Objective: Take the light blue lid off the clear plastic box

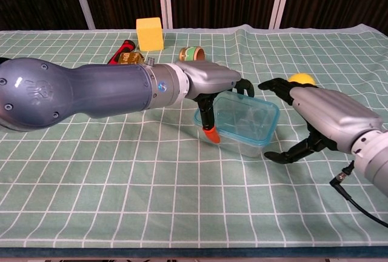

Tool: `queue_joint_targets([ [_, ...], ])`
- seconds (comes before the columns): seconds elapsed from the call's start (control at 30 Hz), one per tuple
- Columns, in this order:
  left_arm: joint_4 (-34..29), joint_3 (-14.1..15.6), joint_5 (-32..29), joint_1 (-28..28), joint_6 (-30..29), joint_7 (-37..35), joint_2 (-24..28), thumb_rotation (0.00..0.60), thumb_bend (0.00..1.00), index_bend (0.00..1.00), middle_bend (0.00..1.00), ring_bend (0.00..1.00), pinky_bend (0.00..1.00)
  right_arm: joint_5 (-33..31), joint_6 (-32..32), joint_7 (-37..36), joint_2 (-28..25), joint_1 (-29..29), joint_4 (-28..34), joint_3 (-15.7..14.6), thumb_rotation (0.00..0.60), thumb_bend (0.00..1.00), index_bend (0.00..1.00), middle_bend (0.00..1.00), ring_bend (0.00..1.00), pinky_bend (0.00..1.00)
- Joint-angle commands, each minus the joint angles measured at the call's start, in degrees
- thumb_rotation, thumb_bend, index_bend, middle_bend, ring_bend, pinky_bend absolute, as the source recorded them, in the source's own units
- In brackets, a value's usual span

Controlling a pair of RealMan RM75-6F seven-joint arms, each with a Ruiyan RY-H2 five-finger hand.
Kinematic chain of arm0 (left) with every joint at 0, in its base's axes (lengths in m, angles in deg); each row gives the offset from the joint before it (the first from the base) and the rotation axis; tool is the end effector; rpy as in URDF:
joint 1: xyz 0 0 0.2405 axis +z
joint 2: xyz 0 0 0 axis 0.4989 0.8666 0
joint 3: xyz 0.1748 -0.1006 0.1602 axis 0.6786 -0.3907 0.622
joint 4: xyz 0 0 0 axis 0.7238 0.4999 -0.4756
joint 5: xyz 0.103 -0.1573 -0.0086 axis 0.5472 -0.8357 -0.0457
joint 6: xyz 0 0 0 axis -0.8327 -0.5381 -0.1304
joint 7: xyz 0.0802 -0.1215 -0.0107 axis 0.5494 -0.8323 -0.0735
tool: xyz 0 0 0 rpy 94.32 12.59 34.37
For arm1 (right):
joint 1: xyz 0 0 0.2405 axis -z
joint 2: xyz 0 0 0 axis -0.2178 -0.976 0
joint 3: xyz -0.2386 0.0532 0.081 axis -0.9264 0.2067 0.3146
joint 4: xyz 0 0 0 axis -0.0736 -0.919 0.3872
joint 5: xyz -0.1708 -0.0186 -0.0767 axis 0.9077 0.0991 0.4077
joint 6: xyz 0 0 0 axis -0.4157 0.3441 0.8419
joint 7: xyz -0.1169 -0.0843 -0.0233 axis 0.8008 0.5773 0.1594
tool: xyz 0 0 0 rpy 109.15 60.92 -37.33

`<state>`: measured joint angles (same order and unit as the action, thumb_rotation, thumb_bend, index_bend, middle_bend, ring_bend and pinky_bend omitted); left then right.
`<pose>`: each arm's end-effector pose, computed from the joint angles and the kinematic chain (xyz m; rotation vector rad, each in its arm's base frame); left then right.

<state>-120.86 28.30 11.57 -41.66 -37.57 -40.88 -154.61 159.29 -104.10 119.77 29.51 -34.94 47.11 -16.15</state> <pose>-0.0024 0.3549 -0.1002 -2.3328 -0.7460 -0.8115 -0.1608 -0.2424 -0.0257 1.6326 -1.0431 0.9821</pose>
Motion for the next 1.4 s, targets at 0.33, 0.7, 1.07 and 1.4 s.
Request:
queue_joint_targets([
  [0.33,-1.23,0.30,-0.24,-0.24,0.79,-0.61,1.29,0.600,0.19,0.30,0.34,0.32,0.46,0.27,-0.90,-1.14,3.01,-0.63,-2.43,0.18,0.600,0.31,0.00,0.00,0.00,0.00],
  [0.7,-0.57,0.92,0.88,0.16,0.58,-1.38,1.53,0.600,0.19,0.30,0.34,0.32,0.46,0.84,-1.95,-2.22,4.06,-0.84,-2.10,0.75,0.600,0.31,0.00,0.00,0.00,0.00],
  [1.07,-0.45,0.69,0.96,0.23,0.73,-2.21,1.50,0.600,0.19,0.30,0.34,0.32,0.46,-0.54,-2.31,-1.92,4.04,-0.23,-2.35,0.35,0.600,0.31,0.00,0.00,0.00,0.00],
  [1.4,-0.57,0.83,1.22,0.30,1.31,-2.93,2.04,0.600,0.19,0.30,0.34,0.32,0.46,-0.49,-2.05,-2.07,5.07,-0.92,-3.65,0.88,0.600,0.31,0.00,0.00,0.00,0.00],
])
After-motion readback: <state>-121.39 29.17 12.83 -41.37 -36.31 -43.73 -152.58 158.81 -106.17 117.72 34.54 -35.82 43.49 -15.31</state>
